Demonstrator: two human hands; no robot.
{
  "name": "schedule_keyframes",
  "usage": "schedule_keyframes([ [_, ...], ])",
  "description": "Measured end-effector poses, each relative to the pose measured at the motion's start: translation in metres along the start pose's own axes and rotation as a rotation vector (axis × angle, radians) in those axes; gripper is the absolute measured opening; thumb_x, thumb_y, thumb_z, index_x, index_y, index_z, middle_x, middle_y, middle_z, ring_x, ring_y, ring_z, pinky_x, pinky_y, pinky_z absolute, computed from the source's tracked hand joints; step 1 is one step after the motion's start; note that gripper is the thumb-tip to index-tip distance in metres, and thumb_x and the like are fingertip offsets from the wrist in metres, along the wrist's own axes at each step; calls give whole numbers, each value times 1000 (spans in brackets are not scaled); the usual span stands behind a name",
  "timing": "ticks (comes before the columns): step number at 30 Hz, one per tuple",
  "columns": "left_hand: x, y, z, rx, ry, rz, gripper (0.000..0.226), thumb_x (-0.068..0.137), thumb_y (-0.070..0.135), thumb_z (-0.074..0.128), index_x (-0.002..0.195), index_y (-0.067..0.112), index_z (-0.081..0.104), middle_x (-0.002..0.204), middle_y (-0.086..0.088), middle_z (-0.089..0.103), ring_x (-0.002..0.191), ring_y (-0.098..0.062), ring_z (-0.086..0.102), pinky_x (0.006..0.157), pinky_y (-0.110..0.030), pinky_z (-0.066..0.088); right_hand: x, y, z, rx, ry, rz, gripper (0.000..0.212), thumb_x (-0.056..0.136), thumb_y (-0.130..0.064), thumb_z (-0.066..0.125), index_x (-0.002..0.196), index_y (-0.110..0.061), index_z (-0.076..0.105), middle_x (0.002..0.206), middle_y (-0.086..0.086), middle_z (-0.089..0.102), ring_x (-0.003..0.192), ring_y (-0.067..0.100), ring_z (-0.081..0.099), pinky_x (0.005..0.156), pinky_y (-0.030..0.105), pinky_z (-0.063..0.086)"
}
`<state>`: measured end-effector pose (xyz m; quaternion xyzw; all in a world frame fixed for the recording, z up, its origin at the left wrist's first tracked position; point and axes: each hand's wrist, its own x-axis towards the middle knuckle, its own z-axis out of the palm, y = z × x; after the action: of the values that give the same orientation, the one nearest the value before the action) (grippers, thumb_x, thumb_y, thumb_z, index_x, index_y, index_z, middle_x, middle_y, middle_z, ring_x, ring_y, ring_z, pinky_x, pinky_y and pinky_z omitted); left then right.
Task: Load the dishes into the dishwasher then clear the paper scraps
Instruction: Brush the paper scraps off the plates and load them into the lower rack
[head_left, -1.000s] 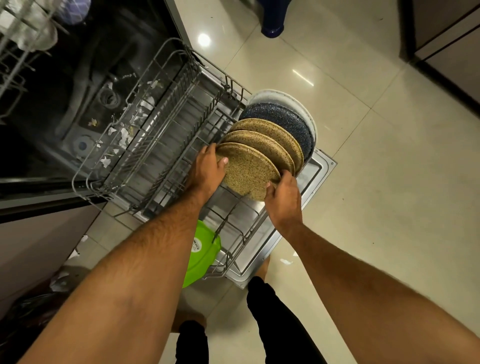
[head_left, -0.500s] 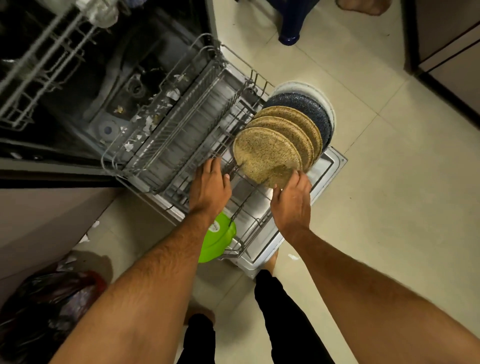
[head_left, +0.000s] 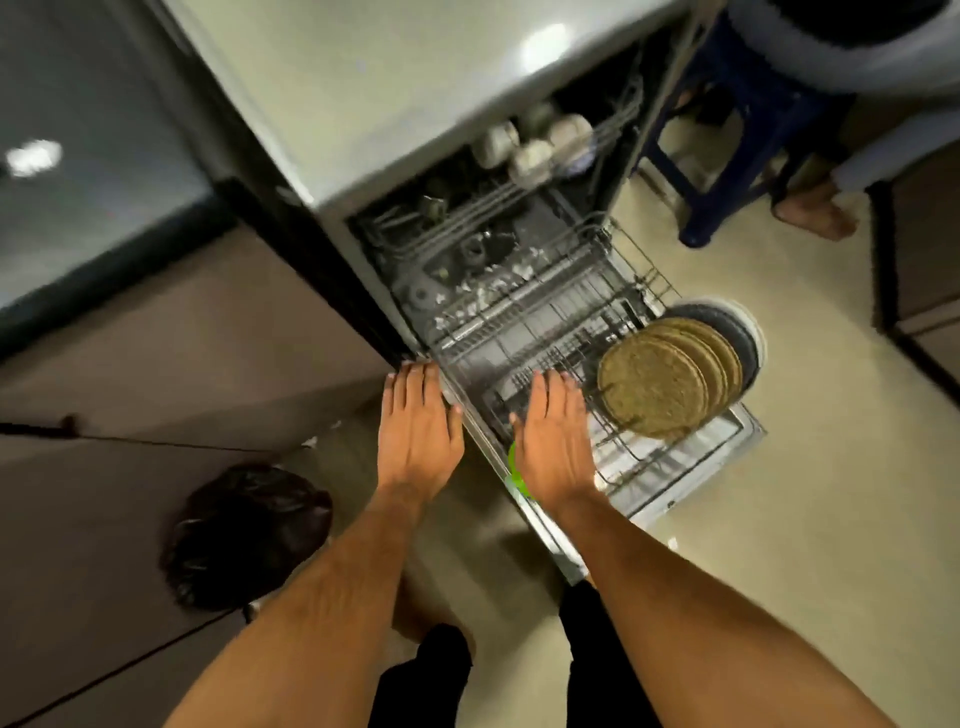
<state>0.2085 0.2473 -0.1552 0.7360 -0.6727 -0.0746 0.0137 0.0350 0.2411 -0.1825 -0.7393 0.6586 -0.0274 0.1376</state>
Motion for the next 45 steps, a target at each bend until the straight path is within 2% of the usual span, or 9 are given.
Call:
schedule_keyframes([
  [2,-16,-33,-40,10,61,-54,64,96,34,51,149,0,36,147,-18,45,140,-32,39,123,-47,21,-1,-45,-25,-34,22,-95,63,104,-34,40,155,2,27,157,25,35,148,40,29,122,53,26],
  [7,-52,-120,-123,-10,196,-191,67,96,34,51,150,-4,35,154,-21,40,147,-33,31,124,-47,18,-2,-156,-76,-49,89,-299,68,99,-34,56,152,1,35,155,26,38,147,42,33,121,55,29],
  [12,-83,-196,-195,-31,326,-292,69,97,38,43,151,-3,34,156,-21,37,150,-32,26,124,-48,17,-3,-263,-114,-49,159,-495,73,91,-34,71,148,2,45,150,27,46,142,42,41,115,56,37],
  [16,-101,-258,-247,-8,419,-401,69,99,38,40,154,-2,29,159,-20,32,151,-31,22,125,-46,14,-2,-346,-148,-42,220,-600,71,94,-35,66,149,2,42,152,26,43,144,40,38,117,55,35],
  [19,-109,-296,-281,-9,492,-477,69,99,38,45,153,-2,29,158,-20,32,151,-31,22,125,-46,14,1,-398,-168,-38,260,-684,66,98,-34,60,150,2,40,153,26,41,146,41,36,119,54,32],
  [22,-116,-329,-311,5,549,-542,70,98,36,49,152,-4,31,157,-21,34,150,-32,25,126,-46,14,5,-443,-184,-43,300,-764,65,98,-33,62,148,3,42,150,26,44,143,41,39,117,55,35],
  [33,-89,-419,-358,0,604,-709,69,95,37,51,150,-2,35,154,-21,38,148,-32,28,125,-46,16,59,-576,-205,-71,324,-978,64,103,-39,46,152,1,34,151,25,39,142,40,37,118,53,33],
  [40,-31,-494,-360,46,584,-825,71,96,38,48,152,-2,31,157,-22,34,150,-31,26,125,-46,16,138,-676,-193,-9,286,-1092,63,101,-38,48,150,0,36,149,25,42,140,39,40,117,52,35],
  [45,10,-534,-370,53,560,-891,70,94,37,47,151,-1,33,155,-21,37,148,-32,30,124,-46,20,190,-736,-185,30,185,-1168,65,99,-37,56,149,-1,38,147,24,44,139,40,42,116,52,37],
])
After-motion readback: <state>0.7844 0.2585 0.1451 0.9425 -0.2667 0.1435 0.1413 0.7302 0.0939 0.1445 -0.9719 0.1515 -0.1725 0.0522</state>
